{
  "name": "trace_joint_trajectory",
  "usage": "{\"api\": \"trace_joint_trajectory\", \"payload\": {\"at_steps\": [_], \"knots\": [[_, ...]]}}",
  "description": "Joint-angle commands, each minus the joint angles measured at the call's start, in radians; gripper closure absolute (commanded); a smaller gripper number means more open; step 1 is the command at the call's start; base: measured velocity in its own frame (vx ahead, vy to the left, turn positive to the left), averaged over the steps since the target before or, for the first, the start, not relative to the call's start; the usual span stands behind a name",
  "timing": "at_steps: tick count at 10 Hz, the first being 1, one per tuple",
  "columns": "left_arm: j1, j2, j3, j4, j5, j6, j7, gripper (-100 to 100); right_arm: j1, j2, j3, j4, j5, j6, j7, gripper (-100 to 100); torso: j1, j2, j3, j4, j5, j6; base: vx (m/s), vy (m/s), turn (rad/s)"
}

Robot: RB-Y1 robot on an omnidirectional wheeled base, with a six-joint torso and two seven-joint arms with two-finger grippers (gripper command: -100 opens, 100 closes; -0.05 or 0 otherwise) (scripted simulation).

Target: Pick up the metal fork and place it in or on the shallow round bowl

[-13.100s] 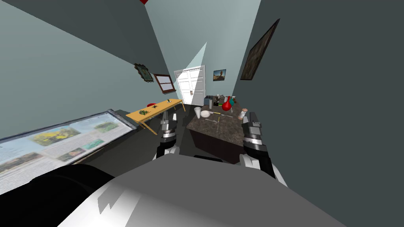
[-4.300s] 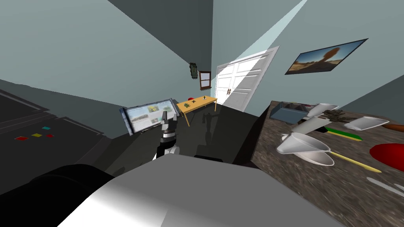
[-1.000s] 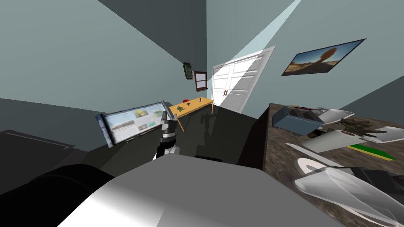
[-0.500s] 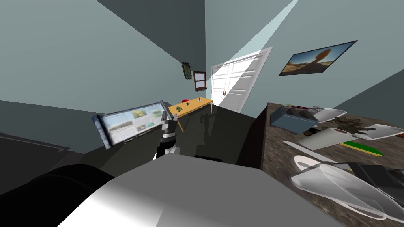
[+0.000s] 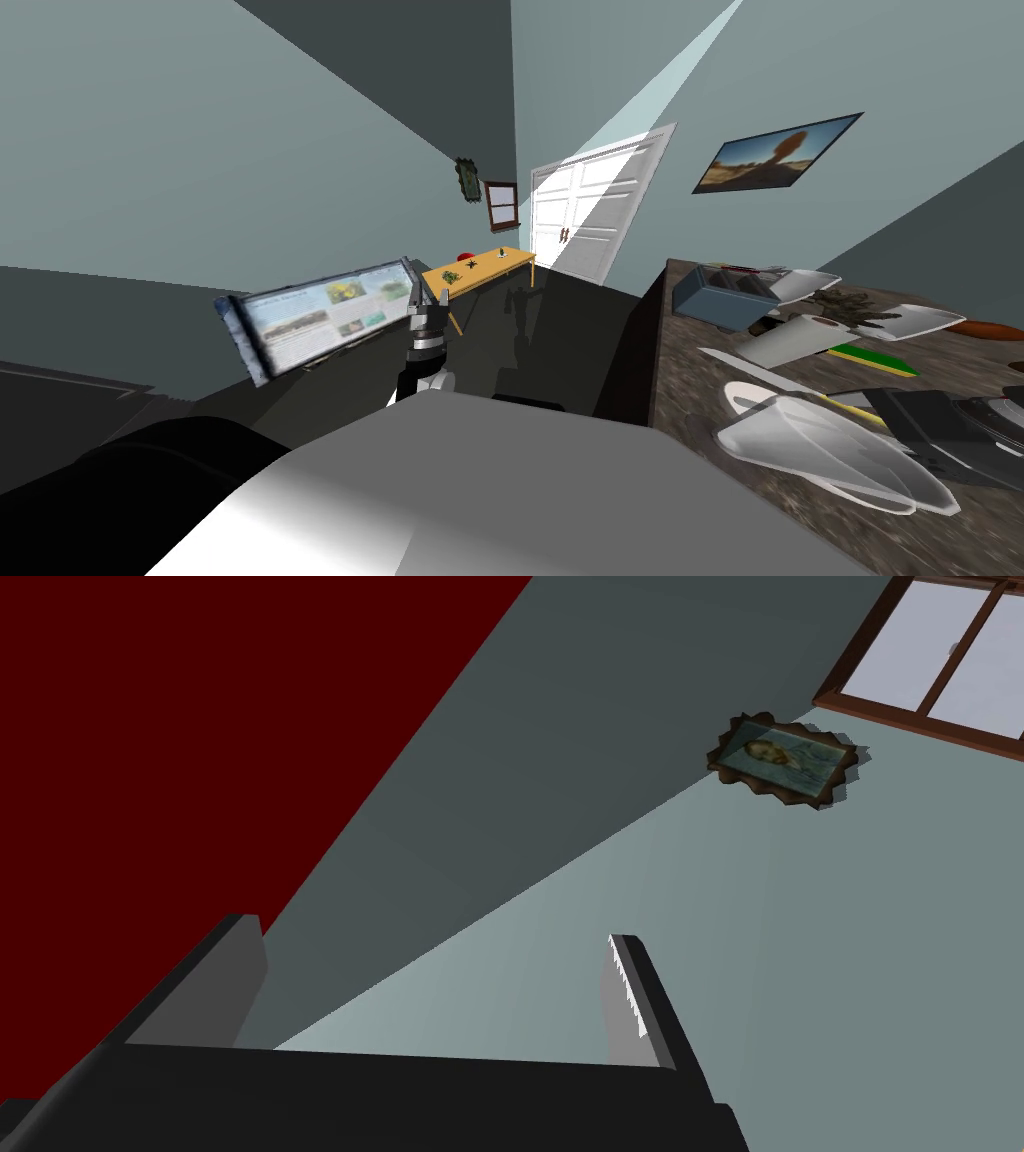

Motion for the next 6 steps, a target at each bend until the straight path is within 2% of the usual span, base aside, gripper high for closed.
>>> {"api": "trace_joint_trajectory", "payload": {"at_steps": [1,6], "knots": [[0.0,0.0,0.0,0.0,0.0,0.0,0.0,0,0.0,0.0,0.0,0.0,0.0,0.0,0.0,0,0.0,0.0,0.0,0.0,0.0,0.0,0.0,0.0,0.0],[0.0,0.0,0.0,0.0,0.0,0.0,0.0,0,0.0,0.0,0.0,0.0,0.0,0.0,0.0,0,0.0,-0.001,0.0,0.0,0.0,0.0,0.0,0.0,0.0]]}}
